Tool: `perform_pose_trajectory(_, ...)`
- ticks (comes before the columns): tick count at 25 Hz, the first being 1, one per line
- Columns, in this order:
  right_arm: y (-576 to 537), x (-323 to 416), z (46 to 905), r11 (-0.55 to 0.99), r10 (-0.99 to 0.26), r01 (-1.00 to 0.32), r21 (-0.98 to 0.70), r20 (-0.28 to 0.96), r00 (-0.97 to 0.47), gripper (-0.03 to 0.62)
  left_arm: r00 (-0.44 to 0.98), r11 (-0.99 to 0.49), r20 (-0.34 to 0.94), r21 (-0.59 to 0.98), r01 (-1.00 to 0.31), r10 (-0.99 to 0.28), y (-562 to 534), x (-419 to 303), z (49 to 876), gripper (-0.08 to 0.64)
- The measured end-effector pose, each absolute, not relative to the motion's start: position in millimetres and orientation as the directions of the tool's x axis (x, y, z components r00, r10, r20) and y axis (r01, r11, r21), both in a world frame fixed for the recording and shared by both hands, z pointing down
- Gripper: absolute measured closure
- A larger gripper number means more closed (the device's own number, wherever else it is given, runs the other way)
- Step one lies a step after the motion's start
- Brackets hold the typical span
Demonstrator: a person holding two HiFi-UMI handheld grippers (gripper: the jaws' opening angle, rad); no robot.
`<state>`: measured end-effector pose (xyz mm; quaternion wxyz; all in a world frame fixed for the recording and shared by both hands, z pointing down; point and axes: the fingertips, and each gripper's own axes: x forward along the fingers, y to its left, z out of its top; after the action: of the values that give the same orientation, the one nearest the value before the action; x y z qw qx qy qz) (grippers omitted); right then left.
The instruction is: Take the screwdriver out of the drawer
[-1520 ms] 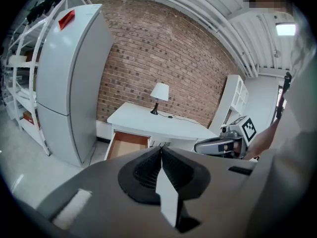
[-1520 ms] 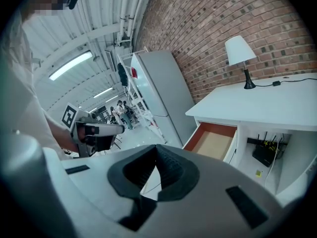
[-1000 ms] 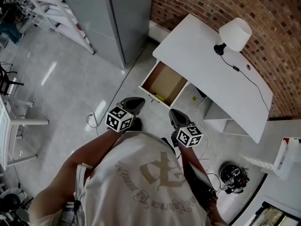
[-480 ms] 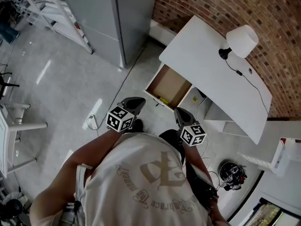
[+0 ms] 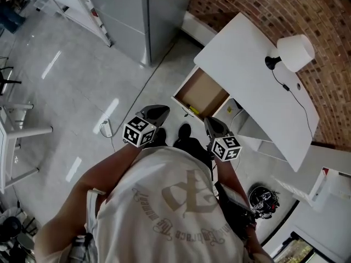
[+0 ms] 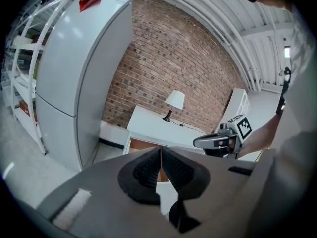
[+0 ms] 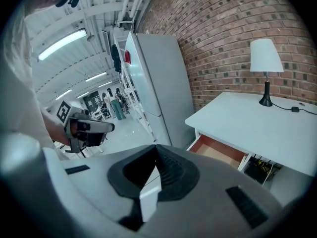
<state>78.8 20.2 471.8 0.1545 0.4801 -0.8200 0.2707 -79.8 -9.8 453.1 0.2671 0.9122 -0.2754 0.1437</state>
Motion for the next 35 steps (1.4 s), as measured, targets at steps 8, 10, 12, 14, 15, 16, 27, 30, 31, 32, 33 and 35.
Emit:
perform_pose_trajectory(8,-5.8,90.2,497.4,0.427,-0.647,-0.851,-0.305,0.554,-0.523,0.586,0.771,-0.66,0.444,0.411,-0.628,-0.457,-21.7,-76.8,460.6,0.548)
perform_pose_trajectory(10,-13.5,94.7,503.6,0.448,-0.626,-0.84,-0.307,0.563,-0.54,0.586,0.764,-0.653,0.449,0.409,-0.637,-0.464,-27.1,-71.8,460.0,0.548)
perform_pose_trajectory(12,-20.1,98.6,510.0,0.475,-0.6,-0.825,-0.307,0.572,-0.559,0.586,0.754,-0.642,0.455,0.407,-0.65,-0.474,-32.8,-66.3,460.0,0.548)
perform_pose_trajectory(14,-26.0,103.7,517.5,0.496,-0.574,-0.811,-0.311,0.583,-0.575,0.586,0.743,-0.63,0.46,0.405,-0.663,-0.486,-37.9,-60.3,459.2,0.548)
perform_pose_trajectory(15,-29.6,107.1,521.5,0.504,-0.562,-0.805,-0.313,0.589,-0.581,0.586,0.739,-0.626,0.463,0.404,-0.667,-0.49,-40.6,-56.9,458.4,0.548)
perform_pose_trajectory(16,-33.5,110.9,525.8,0.51,-0.551,-0.801,-0.315,0.595,-0.585,0.586,0.736,-0.622,0.465,0.403,-0.671,-0.492,-43.1,-53.3,457.7,0.548)
perform_pose_trajectory(27,-56.4,128.6,589.4,0.602,-0.376,-0.713,-0.359,0.66,-0.65,0.586,0.65,-0.534,0.496,0.375,-0.758,-0.575,-60.3,-38.1,465.3,0.548)
perform_pose_trajectory(30,-55.6,129.3,605.4,0.63,-0.319,-0.684,-0.367,0.681,-0.659,0.586,0.625,-0.496,0.504,0.381,-0.78,-0.596,-57.0,-35.2,473.2,0.548)
perform_pose_trajectory(31,-55.2,128.8,610.1,0.64,-0.299,-0.673,-0.37,0.687,-0.663,0.586,0.617,-0.484,0.507,0.383,-0.787,-0.602,-55.5,-34.6,475.5,0.548)
perform_pose_trajectory(32,-54.4,128.6,614.9,0.651,-0.278,-0.661,-0.373,0.693,-0.665,0.586,0.607,-0.47,0.512,0.385,-0.795,-0.608,-53.2,-33.8,478.1,0.548)
perform_pose_trajectory(33,-53.4,129.0,619.8,0.663,-0.257,-0.648,-0.375,0.7,-0.667,0.586,0.597,-0.455,0.518,0.387,-0.802,-0.612,-50.3,-32.6,481.1,0.548)
perform_pose_trajectory(35,-53.2,130.9,630.1,0.684,-0.218,-0.627,-0.373,0.716,-0.663,0.586,0.581,-0.432,0.531,0.39,-0.814,-0.617,-45.5,-29.8,487.8,0.548)
